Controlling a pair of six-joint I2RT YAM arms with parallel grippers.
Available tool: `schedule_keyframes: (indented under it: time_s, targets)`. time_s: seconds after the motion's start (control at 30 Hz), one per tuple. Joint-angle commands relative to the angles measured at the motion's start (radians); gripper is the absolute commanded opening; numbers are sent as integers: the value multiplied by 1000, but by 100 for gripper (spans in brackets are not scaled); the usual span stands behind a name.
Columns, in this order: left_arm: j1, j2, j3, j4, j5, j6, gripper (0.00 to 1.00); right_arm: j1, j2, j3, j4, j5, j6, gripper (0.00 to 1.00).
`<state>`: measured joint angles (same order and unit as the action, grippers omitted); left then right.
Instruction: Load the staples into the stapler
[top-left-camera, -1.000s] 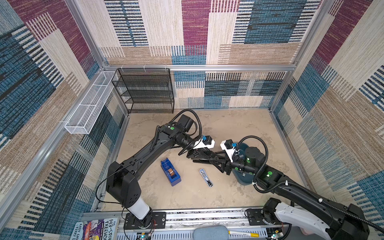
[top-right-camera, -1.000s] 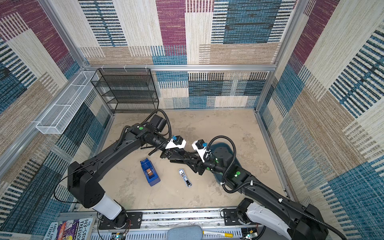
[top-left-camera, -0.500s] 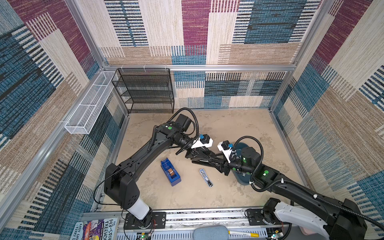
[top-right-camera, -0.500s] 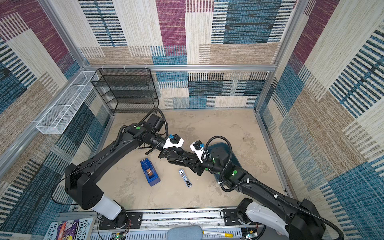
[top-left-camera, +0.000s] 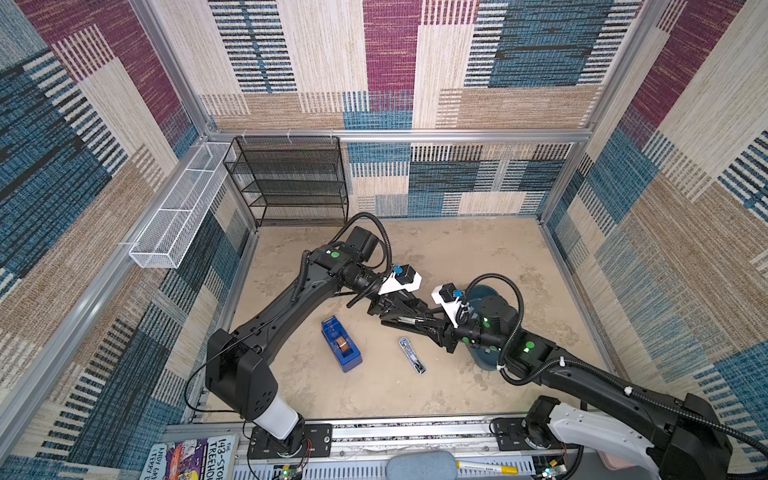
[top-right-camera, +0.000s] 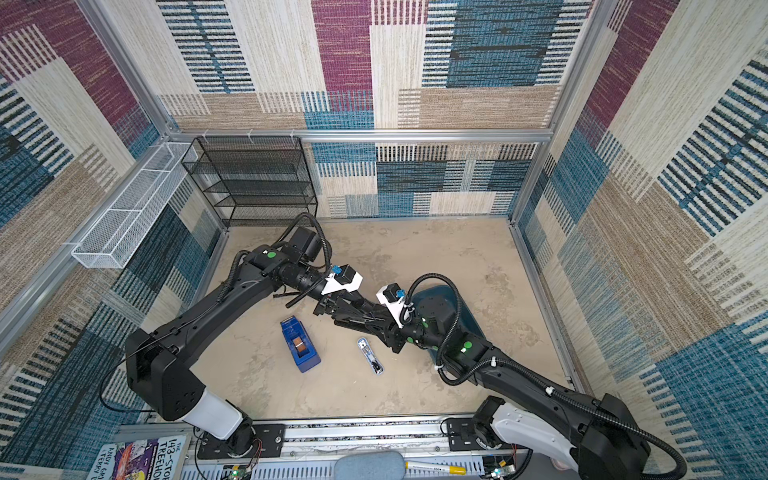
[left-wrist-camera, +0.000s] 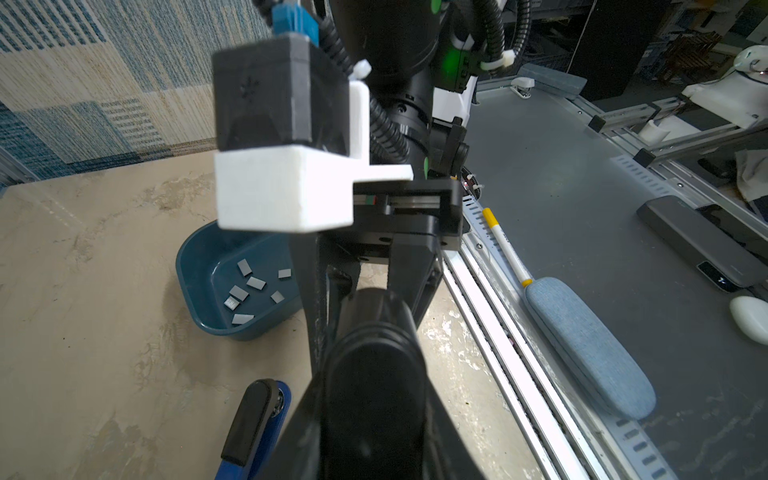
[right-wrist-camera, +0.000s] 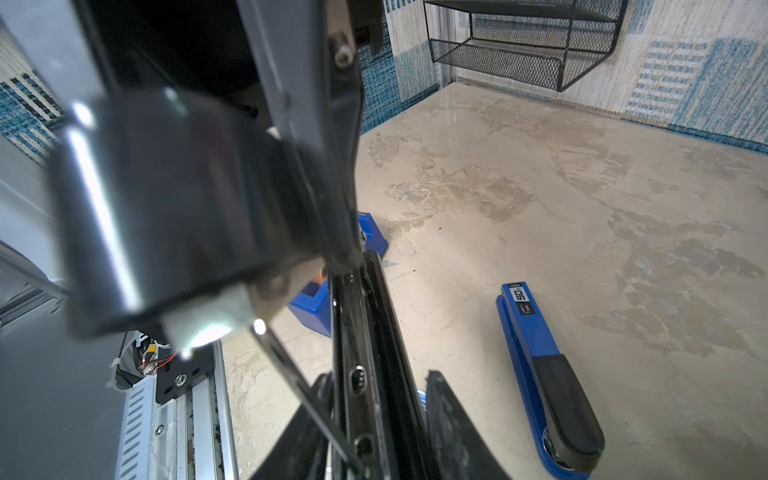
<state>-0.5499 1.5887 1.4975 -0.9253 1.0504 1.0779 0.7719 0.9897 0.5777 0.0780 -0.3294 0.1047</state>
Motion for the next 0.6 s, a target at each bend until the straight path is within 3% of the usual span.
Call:
schedule_keyframes:
  time_s: [0.0, 0.57]
  targets:
    - [11, -12, 8, 26, 94, 23, 0, 4, -3, -7, -4, 19, 9, 33]
    - [146, -42, -10, 26, 196, 60, 0, 15, -45, -66, 5, 33, 52, 16]
